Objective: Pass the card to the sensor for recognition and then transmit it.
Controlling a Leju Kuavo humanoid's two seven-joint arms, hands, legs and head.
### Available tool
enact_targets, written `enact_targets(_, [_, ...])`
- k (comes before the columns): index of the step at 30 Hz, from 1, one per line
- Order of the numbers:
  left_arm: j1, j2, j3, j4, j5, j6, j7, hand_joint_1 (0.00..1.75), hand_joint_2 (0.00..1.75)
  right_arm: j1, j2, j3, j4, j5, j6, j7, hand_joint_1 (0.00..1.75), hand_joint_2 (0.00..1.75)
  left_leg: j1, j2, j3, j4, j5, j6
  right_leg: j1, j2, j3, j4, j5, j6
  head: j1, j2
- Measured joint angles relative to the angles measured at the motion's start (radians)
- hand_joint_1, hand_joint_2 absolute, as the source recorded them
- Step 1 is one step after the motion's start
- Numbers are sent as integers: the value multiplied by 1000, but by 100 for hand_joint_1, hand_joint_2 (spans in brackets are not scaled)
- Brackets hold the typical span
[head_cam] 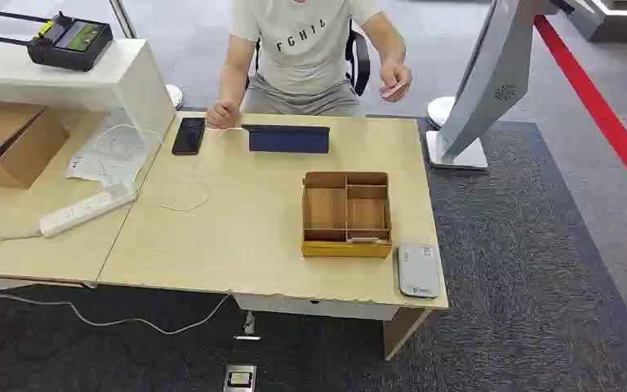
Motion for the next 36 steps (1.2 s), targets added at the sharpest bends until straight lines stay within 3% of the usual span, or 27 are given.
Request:
enact_targets(4, [0, 3, 0, 2, 1, -10, -1, 0, 175, -67, -99, 0, -36, -67, 95, -85, 0, 175, 0, 1, 0, 0, 1, 1, 0, 1, 0, 0, 1, 2, 2, 0])
enact_targets(6, [-1, 4, 0, 3, 1, -18, 3, 0, 175, -109, -134, 4, -68, -105, 164, -91, 0, 175, -1, 1, 0, 0, 2, 3, -1, 1, -1, 0, 2, 3, 2, 0])
enact_targets(8, [-3, 5, 0, 6, 1, -29, 7, 0, 175, -135, -146, 34, -149, -249, 292, 3, 0, 175, -2, 0, 3, 1, 3, 5, -2, 1, -1, -1, 3, 4, -1, 0])
enact_targets(9, [-6, 6, 0, 6, 1, -36, 10, 0, 175, -123, -143, 72, -225, -397, 322, 107, 0, 175, -3, -1, 4, 1, 3, 5, -3, -1, -1, -2, 0, 7, 2, 0])
enact_targets(10, [-7, 7, 0, 6, 0, -41, 13, 0, 175, -93, -148, 131, -316, -572, 304, 217, 0, 175, -5, -8, 3, 1, 3, 7, -5, -6, 3, -1, -2, 10, 1, 0])
enact_targets(12, [-3, 12, 0, 7, -1, -51, 18, 0, 175, -18, -170, 308, -499, -899, 142, 384, 0, 175, -11, -11, 2, 0, 3, 9, -10, -9, 2, 3, -3, 10, 3, 0])
enact_targets(14, [-1, 18, 0, 10, -4, -63, 18, 0, 175, 24, -215, 474, -636, -1022, -15, 449, 0, 175, -14, 7, -4, -2, 1, 11, -14, 8, -3, 6, 2, 11, 1, 0])
enact_targets(18, [-23, 24, 0, 14, -15, -84, 9, 0, 175, 74, -277, 830, -925, -979, -112, 496, 0, 175, -14, 21, -6, -4, -5, 8, -13, 21, -3, 5, 1, 9, 2, 0])
enact_targets(23, [-26, 24, -1, 14, -40, -105, -6, 0, 175, 82, -291, 1189, -1195, -862, -121, 540, 0, 175, -14, -5, -12, -3, 7, 13, -14, -3, -2, 5, 1, 12, 2, 0])
enact_targets(28, [-18, 32, -6, 14, -68, -126, -15, 0, 175, 62, -313, 1441, -1385, -804, -124, 591, 0, 175, -11, -17, -15, -2, 9, 12, -12, -14, -2, 5, 0, 12, 1, 0])
enact_targets(36, [-15, 42, -25, 14, -85, -134, 1, 0, 175, 5, -357, 1681, -1548, -763, -121, 612, 0, 175, -10, -16, -16, -2, 8, 11, -11, -14, -3, 5, -1, 12, 2, 0])
